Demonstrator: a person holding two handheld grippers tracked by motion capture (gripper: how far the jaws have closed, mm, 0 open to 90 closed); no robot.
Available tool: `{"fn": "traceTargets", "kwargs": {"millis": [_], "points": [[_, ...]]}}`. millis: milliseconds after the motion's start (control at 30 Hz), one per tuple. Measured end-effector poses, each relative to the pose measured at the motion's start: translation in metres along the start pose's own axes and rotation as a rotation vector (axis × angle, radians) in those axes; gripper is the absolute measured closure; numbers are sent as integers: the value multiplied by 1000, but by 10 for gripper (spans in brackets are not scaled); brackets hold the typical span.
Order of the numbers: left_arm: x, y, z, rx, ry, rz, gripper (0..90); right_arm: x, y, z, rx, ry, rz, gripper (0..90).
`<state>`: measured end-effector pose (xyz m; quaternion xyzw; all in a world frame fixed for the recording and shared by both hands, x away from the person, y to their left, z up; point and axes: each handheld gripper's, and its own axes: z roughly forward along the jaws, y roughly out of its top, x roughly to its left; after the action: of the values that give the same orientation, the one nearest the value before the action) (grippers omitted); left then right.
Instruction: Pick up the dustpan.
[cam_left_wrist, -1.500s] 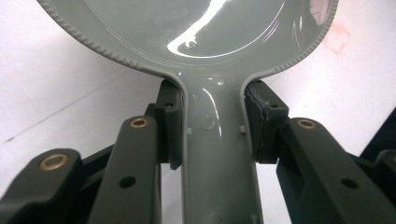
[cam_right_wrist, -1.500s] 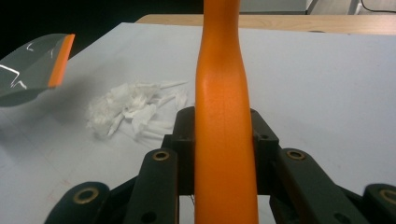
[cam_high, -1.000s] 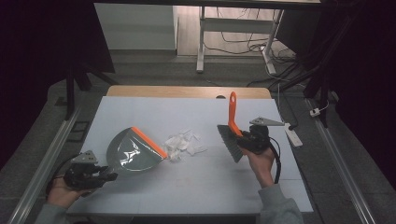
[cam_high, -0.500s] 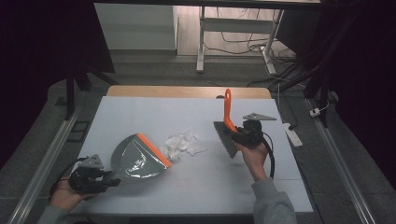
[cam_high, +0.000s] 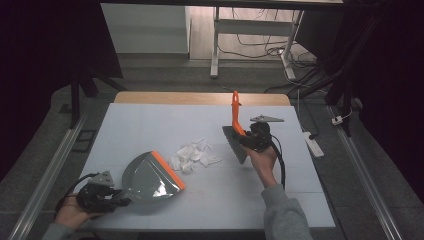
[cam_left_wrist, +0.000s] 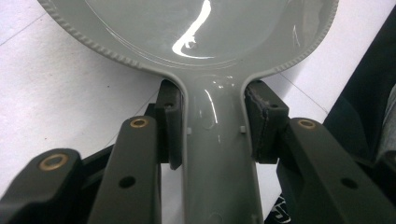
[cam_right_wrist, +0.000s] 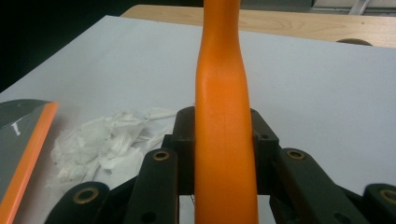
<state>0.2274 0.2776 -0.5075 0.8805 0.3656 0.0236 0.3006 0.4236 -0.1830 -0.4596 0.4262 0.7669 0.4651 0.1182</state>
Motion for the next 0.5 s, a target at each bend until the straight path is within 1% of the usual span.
{"fn": "traceTargets", "kwargs": {"millis": [133,233,367,500], "points": [[1,-1,1,15,4,0,617,0,2,12,15,-4,0,704],[1,-2,1,15,3,-3,617,0,2,19,26,-5,6,704],[2,-3,1,15,-1,-8,617,1,1,26,33,-3,11,704],[2,-2,2,22,1,-5,617,2,0,31,40,2,14,704]]}}
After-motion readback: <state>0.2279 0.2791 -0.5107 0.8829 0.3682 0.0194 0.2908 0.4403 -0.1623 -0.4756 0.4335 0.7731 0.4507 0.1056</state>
